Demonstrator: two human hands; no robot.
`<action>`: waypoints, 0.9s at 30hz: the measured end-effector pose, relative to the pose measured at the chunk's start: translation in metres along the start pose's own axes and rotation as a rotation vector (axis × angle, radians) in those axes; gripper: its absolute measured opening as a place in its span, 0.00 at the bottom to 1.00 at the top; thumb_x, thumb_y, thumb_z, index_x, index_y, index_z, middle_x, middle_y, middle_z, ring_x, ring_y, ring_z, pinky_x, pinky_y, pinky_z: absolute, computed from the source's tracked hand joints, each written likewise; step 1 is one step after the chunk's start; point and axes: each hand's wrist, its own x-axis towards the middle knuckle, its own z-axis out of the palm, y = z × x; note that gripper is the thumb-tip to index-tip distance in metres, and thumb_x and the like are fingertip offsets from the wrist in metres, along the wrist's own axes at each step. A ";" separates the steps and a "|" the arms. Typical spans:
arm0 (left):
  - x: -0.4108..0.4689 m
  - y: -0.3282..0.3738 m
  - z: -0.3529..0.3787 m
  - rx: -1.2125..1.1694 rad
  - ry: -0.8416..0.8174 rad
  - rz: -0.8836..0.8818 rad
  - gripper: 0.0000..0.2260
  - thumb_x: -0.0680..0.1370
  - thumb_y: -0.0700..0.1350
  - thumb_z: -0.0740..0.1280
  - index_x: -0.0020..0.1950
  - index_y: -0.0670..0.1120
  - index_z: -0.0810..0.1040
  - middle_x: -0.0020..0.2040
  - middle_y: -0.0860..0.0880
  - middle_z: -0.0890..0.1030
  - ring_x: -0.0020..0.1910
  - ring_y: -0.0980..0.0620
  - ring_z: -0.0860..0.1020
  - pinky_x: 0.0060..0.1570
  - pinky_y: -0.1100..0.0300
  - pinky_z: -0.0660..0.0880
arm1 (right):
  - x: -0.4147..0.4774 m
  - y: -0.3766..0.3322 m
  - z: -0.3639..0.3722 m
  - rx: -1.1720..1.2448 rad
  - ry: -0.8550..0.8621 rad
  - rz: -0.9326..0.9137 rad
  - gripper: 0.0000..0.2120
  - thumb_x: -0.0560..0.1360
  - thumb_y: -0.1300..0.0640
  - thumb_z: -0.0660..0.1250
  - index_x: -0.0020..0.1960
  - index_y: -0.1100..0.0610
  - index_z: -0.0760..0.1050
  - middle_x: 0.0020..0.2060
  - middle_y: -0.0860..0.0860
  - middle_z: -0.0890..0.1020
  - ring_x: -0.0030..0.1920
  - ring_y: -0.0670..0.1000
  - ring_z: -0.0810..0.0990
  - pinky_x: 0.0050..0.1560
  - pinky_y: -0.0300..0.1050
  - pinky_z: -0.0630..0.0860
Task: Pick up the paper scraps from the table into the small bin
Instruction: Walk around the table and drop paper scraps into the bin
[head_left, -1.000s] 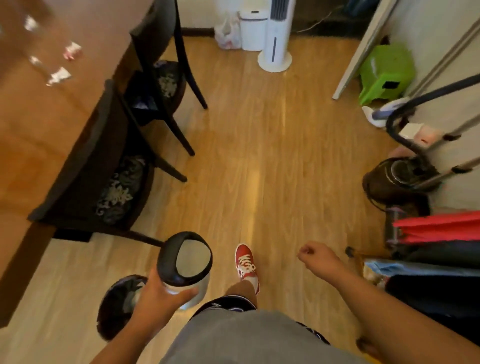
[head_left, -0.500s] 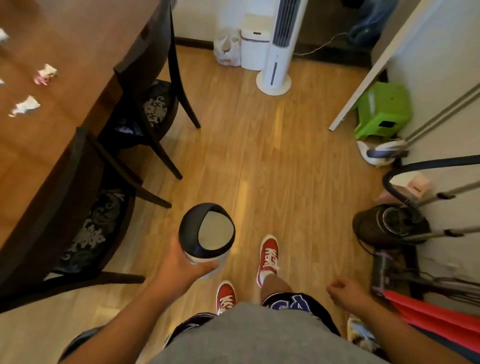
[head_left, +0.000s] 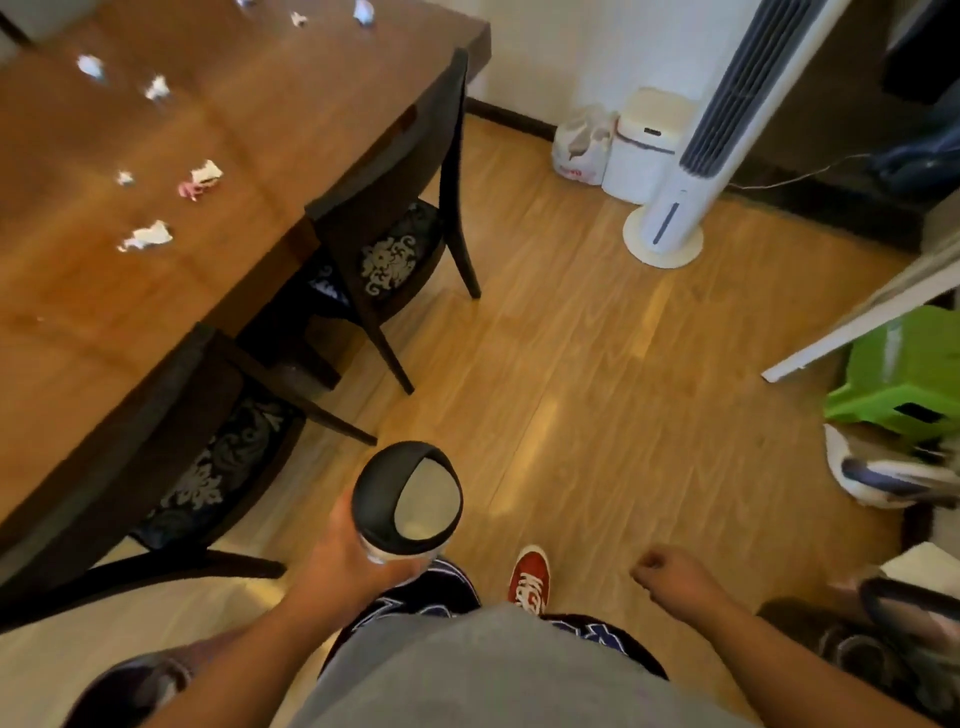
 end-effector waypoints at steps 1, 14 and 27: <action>0.001 -0.003 -0.007 0.000 0.032 -0.045 0.50 0.52 0.69 0.83 0.68 0.72 0.61 0.63 0.66 0.76 0.61 0.63 0.76 0.55 0.63 0.75 | 0.012 -0.025 -0.010 -0.021 -0.012 -0.048 0.07 0.76 0.55 0.68 0.43 0.58 0.78 0.37 0.54 0.81 0.39 0.54 0.80 0.42 0.46 0.75; 0.100 -0.017 -0.076 -0.150 0.282 -0.277 0.59 0.45 0.75 0.78 0.72 0.60 0.62 0.62 0.62 0.76 0.60 0.58 0.76 0.57 0.62 0.74 | 0.123 -0.291 -0.056 -0.269 -0.116 -0.376 0.07 0.76 0.56 0.68 0.46 0.59 0.79 0.42 0.55 0.82 0.41 0.53 0.80 0.41 0.46 0.74; 0.237 0.068 -0.159 -0.252 0.375 -0.109 0.59 0.51 0.68 0.81 0.77 0.59 0.58 0.63 0.63 0.74 0.66 0.52 0.75 0.65 0.44 0.76 | 0.163 -0.369 -0.136 -0.398 -0.063 -0.291 0.06 0.77 0.53 0.68 0.46 0.55 0.77 0.38 0.50 0.80 0.38 0.48 0.78 0.39 0.42 0.73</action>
